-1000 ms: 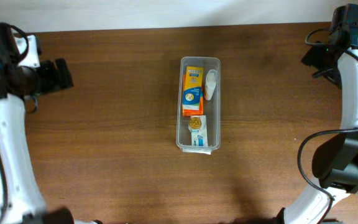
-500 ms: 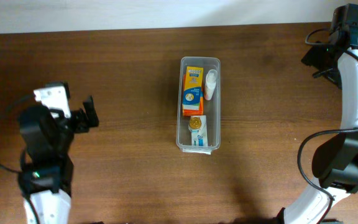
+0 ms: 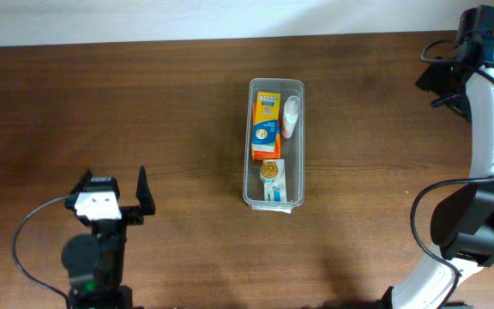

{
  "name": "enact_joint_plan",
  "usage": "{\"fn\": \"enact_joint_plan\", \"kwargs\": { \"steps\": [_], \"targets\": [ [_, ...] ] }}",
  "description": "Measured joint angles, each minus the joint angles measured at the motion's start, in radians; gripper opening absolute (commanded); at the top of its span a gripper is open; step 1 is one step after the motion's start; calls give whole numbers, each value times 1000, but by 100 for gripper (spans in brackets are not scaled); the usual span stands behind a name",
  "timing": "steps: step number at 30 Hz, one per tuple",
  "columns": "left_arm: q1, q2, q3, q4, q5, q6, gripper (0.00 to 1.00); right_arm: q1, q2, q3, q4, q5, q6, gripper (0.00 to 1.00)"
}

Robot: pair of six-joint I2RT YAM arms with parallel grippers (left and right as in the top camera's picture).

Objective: Pack container

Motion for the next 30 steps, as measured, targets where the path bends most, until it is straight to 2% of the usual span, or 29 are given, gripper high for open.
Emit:
{"fn": "enact_joint_plan", "kwargs": {
  "steps": [12,25,30],
  "targets": [
    [0,-257,-99,-74,0,0,99,0,0,0,0,0,-1,98],
    [0,-423,-109,-250,0,0,100,0,0,0,0,0,0,98],
    [0,-477,-124,-243,0,0,99,0,0,0,0,0,0,98]
  ]
}}
